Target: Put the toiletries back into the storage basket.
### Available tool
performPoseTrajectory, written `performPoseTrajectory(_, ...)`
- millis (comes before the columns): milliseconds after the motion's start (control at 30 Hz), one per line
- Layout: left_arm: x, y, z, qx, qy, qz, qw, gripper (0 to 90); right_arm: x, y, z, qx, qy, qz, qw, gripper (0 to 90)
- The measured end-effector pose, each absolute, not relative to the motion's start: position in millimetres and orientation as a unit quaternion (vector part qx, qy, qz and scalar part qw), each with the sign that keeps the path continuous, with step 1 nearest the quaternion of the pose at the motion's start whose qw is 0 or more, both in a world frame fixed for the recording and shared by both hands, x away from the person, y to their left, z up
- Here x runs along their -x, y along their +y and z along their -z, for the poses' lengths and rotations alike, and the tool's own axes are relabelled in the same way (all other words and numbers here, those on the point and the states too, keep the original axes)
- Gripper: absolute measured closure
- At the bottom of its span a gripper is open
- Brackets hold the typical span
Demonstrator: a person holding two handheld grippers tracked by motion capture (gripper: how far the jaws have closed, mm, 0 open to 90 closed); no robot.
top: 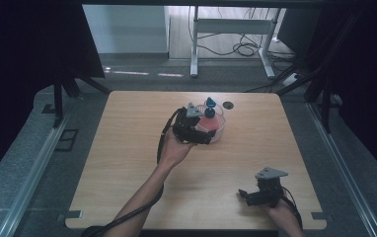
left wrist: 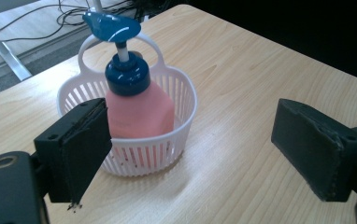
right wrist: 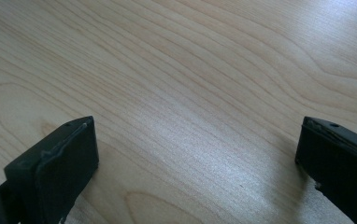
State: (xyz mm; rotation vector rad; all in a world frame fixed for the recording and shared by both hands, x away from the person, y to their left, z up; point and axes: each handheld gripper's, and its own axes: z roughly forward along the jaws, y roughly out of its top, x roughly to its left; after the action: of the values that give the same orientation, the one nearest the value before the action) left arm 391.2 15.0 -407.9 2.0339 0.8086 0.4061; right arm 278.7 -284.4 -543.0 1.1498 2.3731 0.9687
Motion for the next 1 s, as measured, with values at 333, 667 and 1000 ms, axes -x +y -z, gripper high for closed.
performPoseTrajectory(333,-379.9,27.6,414.3,-0.816,0.33,-0.154,0.449,11.9,-278.6,-284.4,543.0,-0.404,0.833,-0.34,0.165,0.0)
performPoseTrajectory(667,-368.0,36.5,416.2,-0.815,0.326,-0.149,0.454,12.1,-278.6,-284.4,543.0,-0.404,0.833,-0.339,0.166,0.0)
performPoseTrajectory(1000,-356.3,48.0,422.8,-0.817,0.325,-0.141,0.454,12.5,-278.4,-284.4,543.1,-0.404,0.833,-0.339,0.167,0.0)
